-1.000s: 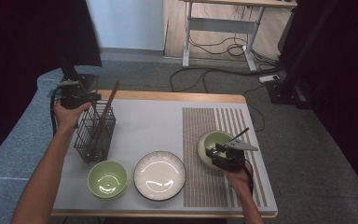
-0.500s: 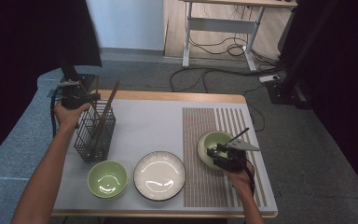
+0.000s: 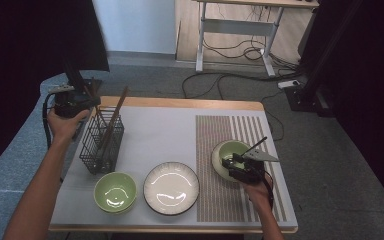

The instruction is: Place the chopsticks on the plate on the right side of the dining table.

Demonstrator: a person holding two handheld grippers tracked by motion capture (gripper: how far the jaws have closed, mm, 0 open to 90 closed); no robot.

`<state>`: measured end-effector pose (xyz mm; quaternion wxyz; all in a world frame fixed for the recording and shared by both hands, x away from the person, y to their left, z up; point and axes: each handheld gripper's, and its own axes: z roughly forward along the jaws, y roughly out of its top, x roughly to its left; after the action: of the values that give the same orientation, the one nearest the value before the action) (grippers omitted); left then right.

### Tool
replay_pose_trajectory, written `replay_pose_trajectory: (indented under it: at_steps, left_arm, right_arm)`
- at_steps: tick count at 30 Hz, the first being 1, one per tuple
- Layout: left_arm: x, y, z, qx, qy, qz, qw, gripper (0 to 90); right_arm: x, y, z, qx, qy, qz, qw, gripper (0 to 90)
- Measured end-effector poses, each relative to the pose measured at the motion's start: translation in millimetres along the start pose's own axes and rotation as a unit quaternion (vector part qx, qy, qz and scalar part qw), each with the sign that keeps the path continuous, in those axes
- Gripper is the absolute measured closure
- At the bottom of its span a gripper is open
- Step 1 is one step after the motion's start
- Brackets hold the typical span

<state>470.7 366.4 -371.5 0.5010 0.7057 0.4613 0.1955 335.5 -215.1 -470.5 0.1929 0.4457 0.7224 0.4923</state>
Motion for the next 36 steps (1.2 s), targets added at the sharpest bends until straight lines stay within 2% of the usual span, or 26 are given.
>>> replay_pose_trajectory:
  at_steps: [8, 14, 16, 18, 21, 30, 36]
  left_arm:
    - [-4.5, -1.5, -10.8, -0.004, -0.001, 0.001, 1.0, 82.7]
    - [-10.0, 0.2, -14.3, -0.009, 0.001, 0.009, 0.9999, 82.6]
    - [-12.2, 2.0, -16.1, -0.016, -0.005, 0.006, 0.9998, 84.0]
    - [-15.9, 6.4, -19.7, -0.027, -0.02, 0.003, 0.9994, 83.9]
    - [-18.9, 9.1, -21.2, -0.031, -0.025, 0.005, 0.9992, 84.0]
    - [-23.7, 9.2, -20.8, -0.03, -0.029, 0.01, 0.9991, 84.0]
    - [-24.7, 11.2, -26.2, -0.035, -0.028, 0.011, 0.9989, 84.1]
  right_arm:
    - [0.1, 0.2, -1.0, -0.004, 0.0, -0.001, 1.0, 45.1]
    - [-0.5, 0.0, -2.5, -0.005, -0.003, 0.0, 1.0, 45.0]
    - [0.0, -0.1, -2.8, -0.005, -0.004, -0.001, 1.0, 45.0]
    - [-0.1, 0.0, -2.7, -0.005, -0.004, -0.001, 1.0, 44.9]
    - [-0.3, 0.0, -2.7, -0.005, -0.004, -0.001, 1.0, 44.9]
    - [-1.0, 0.0, -3.9, -0.005, -0.005, -0.003, 1.0, 44.8]
    - [-0.8, -0.4, -3.3, -0.004, -0.006, -0.003, 1.0, 44.6]
